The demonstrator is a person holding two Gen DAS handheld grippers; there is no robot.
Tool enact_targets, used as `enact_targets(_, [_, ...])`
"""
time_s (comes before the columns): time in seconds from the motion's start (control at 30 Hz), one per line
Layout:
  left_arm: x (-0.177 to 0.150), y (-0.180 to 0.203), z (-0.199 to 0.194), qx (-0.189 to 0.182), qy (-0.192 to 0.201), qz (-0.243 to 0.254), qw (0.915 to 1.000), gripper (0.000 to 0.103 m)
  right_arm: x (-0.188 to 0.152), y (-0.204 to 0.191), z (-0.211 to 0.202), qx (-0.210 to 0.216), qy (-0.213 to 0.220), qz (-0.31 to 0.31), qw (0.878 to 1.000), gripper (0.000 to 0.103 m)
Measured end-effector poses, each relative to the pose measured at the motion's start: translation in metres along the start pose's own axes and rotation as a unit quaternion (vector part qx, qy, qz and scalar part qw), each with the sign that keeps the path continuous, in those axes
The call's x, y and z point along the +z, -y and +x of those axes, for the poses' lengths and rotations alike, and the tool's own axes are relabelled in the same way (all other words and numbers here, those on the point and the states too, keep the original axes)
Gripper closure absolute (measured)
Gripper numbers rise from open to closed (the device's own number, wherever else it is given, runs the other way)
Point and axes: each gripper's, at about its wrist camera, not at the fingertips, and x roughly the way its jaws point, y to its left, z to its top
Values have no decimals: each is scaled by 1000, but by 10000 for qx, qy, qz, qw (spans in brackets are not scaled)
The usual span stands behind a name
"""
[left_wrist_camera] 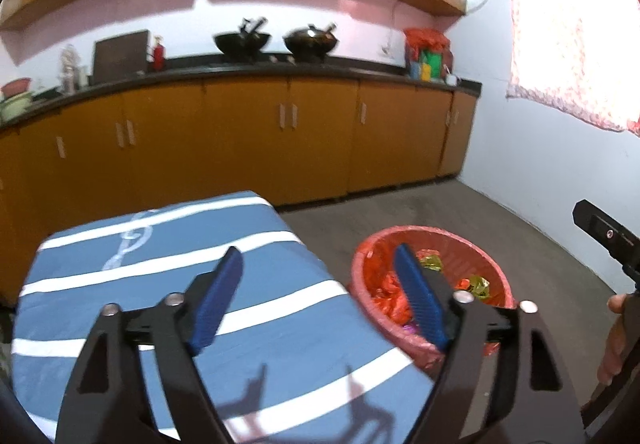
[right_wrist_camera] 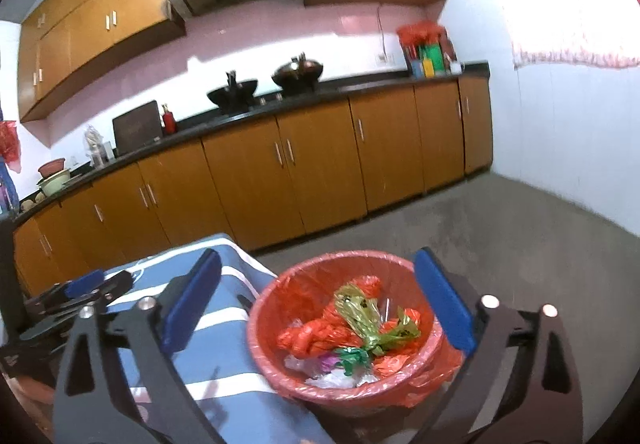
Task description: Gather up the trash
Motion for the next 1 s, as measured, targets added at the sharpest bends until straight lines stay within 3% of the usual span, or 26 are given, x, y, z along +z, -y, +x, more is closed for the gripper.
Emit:
enact_targets(0.07, [-4,-8,-21,184,142,9,9997,9,-3,-9,-14,-48,46,-94,9999,4])
enact_targets(0.2, [-13,-17,-53,594,344,111,9976,2,-12,-26,-38,-93,117,-247,9996,4])
enact_targets(0.37, [-24,-27,-84,900,512,39,9946,2,-23,-43,-65,-109,163,-370,9991,4])
enact_targets(0.6, [-39,-36,-111,1050,515,-72,9931,2,-31,-61,-92,-115,276,-501,9983,4])
enact_targets(1.0, [-63,-33,-131,1068,521,-1,9929,2,-59,-81,-122,-287,261,-867,9955,4])
